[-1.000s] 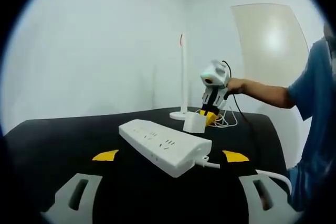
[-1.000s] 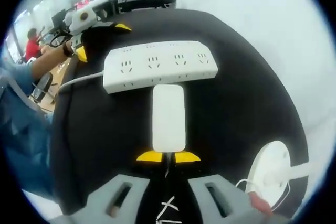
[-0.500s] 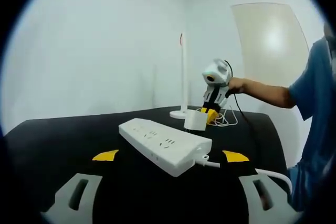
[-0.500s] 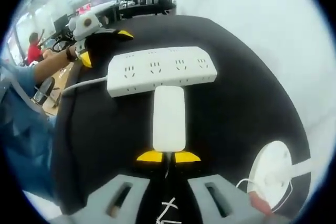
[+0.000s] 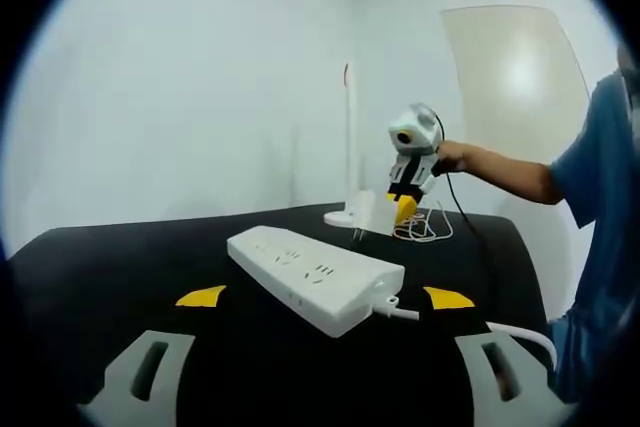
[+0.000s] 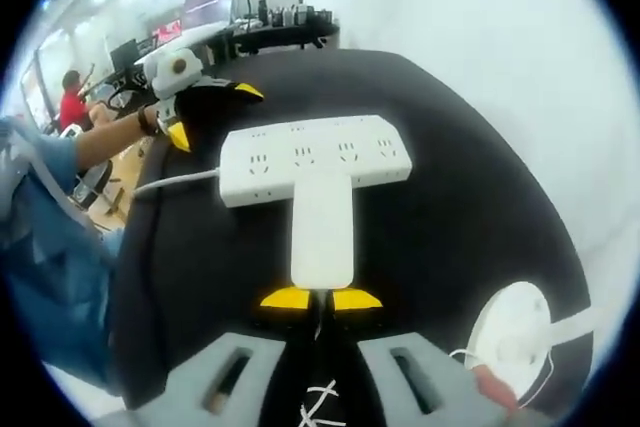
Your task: Insert the desk lamp plug into the socket, turn on the power strip switch, turn on the lamp switch, then turn off the lamp switch, turn off the power strip switch, and remove the plug from the socket.
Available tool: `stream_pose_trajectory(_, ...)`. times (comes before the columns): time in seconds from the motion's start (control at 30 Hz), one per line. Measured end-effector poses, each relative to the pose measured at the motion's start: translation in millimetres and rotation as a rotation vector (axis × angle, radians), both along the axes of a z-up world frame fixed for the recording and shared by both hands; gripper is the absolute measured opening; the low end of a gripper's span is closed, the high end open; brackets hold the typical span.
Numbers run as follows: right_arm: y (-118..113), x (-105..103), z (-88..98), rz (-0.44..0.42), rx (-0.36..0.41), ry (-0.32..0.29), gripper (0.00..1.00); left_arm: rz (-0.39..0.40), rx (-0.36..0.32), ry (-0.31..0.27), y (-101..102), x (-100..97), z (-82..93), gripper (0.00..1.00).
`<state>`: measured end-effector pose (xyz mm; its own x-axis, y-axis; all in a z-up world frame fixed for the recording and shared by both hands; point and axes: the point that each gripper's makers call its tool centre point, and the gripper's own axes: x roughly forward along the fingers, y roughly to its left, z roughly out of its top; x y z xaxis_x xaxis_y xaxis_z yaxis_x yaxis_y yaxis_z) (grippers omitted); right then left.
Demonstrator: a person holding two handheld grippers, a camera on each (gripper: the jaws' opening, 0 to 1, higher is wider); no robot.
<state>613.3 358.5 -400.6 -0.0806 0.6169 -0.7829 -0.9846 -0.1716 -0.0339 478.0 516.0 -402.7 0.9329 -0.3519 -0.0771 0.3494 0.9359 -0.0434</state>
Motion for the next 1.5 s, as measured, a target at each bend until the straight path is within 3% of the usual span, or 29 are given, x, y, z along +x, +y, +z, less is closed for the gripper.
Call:
stream_pose_trajectory(0.47,22,-20,17.8,0.050,0.028,0.008,0.07,-0.003,-0.006,-0.011,3,2.8,1.1,0.73)
stream_pose_trajectory(1.5,51,-54,9.5,0.155,0.027,0.022,0.07,-0.006,-0.005,-0.019,0,0.7,1.3,0.73)
